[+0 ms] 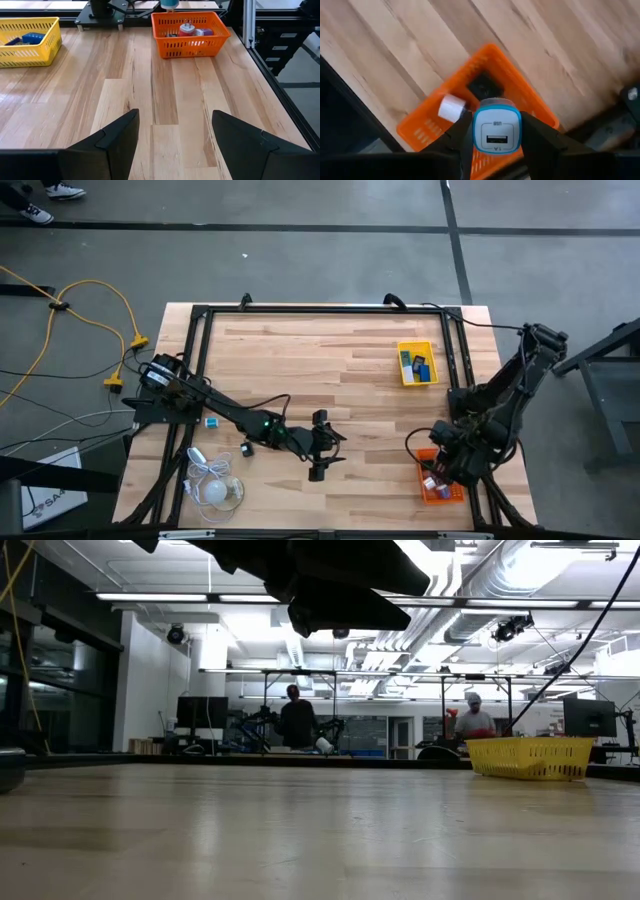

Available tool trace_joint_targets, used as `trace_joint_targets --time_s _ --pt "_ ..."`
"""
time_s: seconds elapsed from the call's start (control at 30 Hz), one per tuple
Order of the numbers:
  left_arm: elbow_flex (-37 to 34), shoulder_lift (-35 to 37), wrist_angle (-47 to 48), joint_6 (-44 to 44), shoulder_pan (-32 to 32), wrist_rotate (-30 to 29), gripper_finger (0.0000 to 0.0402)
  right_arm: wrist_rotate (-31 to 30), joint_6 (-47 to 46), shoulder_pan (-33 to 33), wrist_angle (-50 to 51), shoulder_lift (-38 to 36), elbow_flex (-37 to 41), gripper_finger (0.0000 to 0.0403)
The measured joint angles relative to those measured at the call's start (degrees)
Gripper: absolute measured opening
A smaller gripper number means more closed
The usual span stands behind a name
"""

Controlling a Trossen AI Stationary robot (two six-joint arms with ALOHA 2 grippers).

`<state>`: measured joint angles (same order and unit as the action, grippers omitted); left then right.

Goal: Pick & Place Office items
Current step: Put the right light blue charger adapter into the orange bin

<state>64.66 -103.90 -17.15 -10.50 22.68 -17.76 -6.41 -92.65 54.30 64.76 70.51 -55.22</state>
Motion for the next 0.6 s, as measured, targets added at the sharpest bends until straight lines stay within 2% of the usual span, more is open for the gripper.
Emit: trace_joint_targets --time_s 0.33,0.6 --pt "0.00 0.00 0.37 0.00 0.00 0.00 0.0242 0.89 -9.54 4.46 1.43 2.93 0.00 0.0123" --pt "0.00 0.00 0.39 0.00 0.00 0.00 0.0242 0.87 -10.07 6.44 0.42 9.79 0.00 0.0124"
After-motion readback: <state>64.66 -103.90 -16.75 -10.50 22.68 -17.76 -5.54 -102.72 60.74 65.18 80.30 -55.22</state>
